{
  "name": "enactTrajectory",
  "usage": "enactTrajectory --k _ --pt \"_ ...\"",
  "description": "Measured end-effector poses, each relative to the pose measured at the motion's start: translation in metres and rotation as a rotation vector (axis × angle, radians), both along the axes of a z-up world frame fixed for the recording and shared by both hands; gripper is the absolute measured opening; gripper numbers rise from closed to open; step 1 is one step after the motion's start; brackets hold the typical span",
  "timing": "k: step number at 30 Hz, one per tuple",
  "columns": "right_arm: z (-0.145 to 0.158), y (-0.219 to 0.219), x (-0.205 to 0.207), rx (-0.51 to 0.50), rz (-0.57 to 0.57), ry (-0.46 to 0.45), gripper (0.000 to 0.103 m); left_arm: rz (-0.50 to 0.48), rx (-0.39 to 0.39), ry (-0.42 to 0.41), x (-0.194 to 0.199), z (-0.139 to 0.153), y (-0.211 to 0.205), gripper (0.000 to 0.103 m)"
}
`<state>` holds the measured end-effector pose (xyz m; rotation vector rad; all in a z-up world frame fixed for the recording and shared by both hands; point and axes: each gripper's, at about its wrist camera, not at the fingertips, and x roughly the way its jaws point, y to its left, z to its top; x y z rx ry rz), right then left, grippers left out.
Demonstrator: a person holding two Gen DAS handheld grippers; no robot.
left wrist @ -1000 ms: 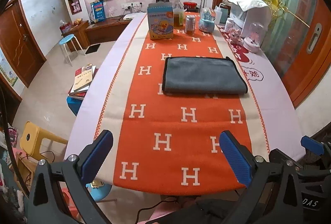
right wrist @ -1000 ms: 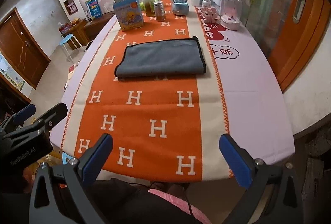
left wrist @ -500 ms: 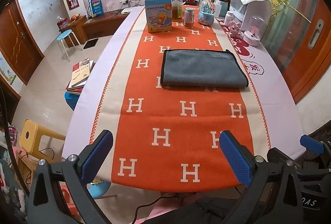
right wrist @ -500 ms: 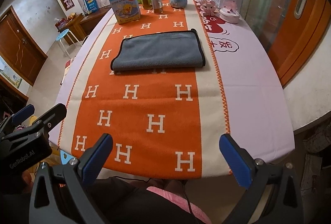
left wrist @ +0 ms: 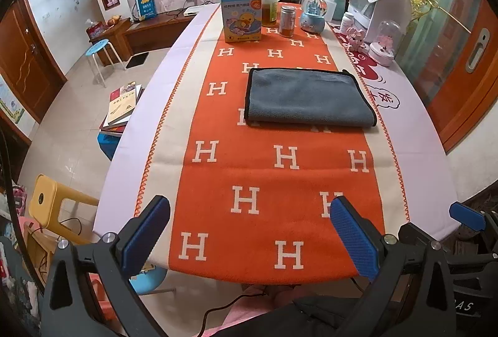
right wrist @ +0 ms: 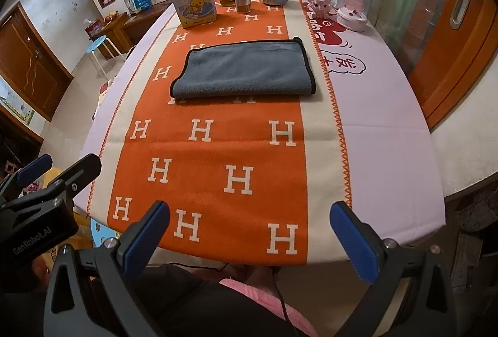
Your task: Fold towel
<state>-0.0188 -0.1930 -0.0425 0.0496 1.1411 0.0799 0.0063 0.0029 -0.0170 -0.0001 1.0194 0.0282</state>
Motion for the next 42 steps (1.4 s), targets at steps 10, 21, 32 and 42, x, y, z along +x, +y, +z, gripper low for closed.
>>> enactTrajectory --k 10,21,32,42 --pt "-0.0001 0.0009 -0.0006 -0.001 0.000 0.000 0.103 0.000 0.000 0.001 -0.0007 -0.0006 0.0013 0.102" --pt "-0.0013 0.0006 -0.0019 -0.001 0.000 0.002 0.103 0.000 0.000 0.002 -0.0018 -0.0011 0.0009 0.102" --pt "-0.0011 0.0004 -0.0020 -0.001 0.000 0.002 0.103 -0.001 0.002 0.004 -0.0059 -0.0042 0.0008 0.102" --pt "-0.0021 0.0008 -0.0032 -0.001 0.000 0.004 0.103 0.000 0.002 0.004 -0.0045 -0.0032 0.0002 0.102"
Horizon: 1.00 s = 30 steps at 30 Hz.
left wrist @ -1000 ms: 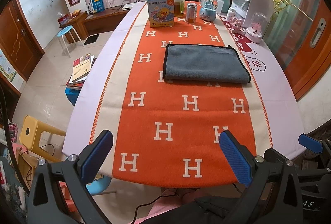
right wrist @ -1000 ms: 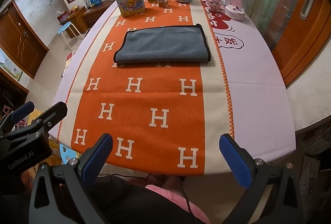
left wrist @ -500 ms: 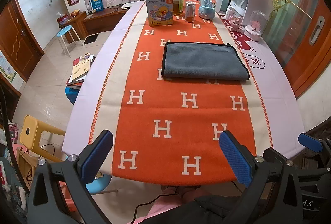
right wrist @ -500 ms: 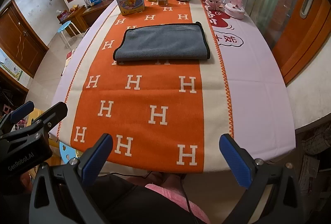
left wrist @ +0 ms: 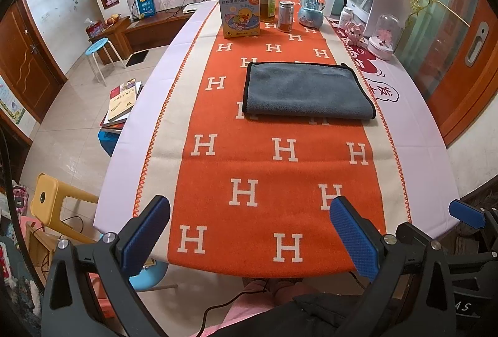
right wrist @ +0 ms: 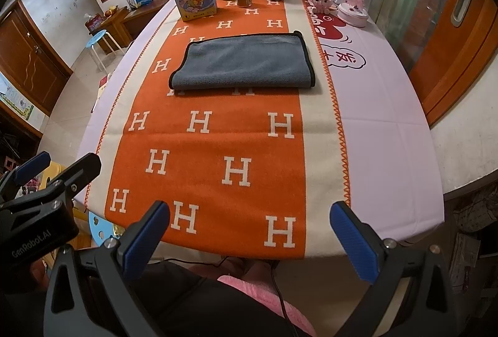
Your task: Fold towel
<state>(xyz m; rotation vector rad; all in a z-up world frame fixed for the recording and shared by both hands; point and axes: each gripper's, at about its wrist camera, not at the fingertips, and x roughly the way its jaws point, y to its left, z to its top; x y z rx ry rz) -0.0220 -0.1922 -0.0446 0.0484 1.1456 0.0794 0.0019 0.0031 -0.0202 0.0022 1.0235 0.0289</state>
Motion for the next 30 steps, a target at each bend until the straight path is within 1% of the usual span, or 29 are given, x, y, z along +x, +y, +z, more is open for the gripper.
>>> enactTrajectory --k 14,22,30 --pt "0.001 -0.001 0.000 0.000 -0.001 0.003 0.103 -0.001 0.000 0.001 0.001 0.001 0.000 0.102" --pt "0.001 -0.002 -0.001 0.000 -0.001 0.003 0.103 -0.002 0.003 -0.003 -0.010 -0.005 -0.002 0.102" --pt "0.002 -0.003 0.000 0.000 -0.001 0.005 0.103 -0.002 0.004 -0.002 -0.011 -0.005 -0.004 0.102"
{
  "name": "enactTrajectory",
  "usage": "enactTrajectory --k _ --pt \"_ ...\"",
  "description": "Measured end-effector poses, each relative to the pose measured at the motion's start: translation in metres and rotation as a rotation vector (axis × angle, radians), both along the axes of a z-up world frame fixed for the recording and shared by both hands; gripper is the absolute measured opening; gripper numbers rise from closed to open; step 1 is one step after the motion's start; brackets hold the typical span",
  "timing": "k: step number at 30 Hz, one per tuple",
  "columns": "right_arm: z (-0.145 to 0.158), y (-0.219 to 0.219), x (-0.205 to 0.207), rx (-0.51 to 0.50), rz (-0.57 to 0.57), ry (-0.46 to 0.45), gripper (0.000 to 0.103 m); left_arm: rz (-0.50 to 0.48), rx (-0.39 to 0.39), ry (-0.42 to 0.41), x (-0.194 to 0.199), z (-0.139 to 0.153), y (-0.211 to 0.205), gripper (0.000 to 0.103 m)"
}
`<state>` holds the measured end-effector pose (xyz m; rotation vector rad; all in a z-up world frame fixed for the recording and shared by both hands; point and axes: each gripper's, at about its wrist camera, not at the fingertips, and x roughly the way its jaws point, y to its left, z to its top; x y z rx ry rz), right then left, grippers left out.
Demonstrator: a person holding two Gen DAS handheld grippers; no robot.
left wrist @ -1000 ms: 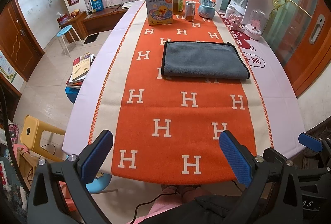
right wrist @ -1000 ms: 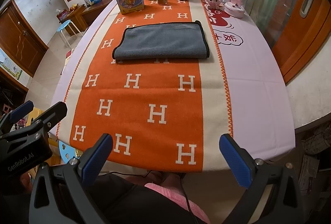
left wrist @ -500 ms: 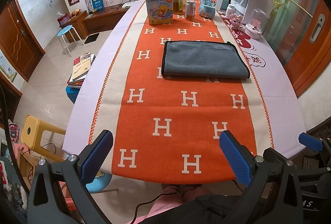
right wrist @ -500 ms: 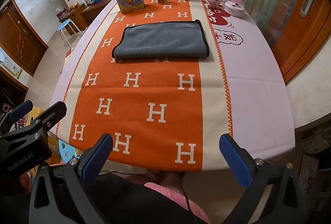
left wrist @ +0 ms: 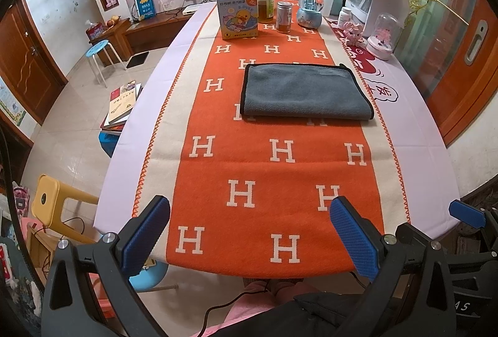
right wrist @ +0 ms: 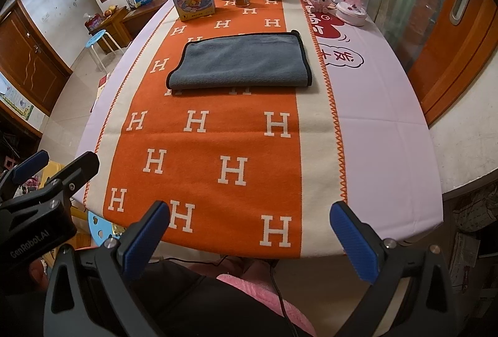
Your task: Fold towel
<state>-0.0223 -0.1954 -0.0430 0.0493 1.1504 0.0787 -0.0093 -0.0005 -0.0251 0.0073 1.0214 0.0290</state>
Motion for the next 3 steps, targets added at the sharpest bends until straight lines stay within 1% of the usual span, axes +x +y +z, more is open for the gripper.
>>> enactTrajectory --k 3 --pt "-0.0001 -0.0001 -0.0007 0.000 0.000 0.001 0.103 0.000 0.000 0.001 0.0002 0.0000 -0.0002 0.102"
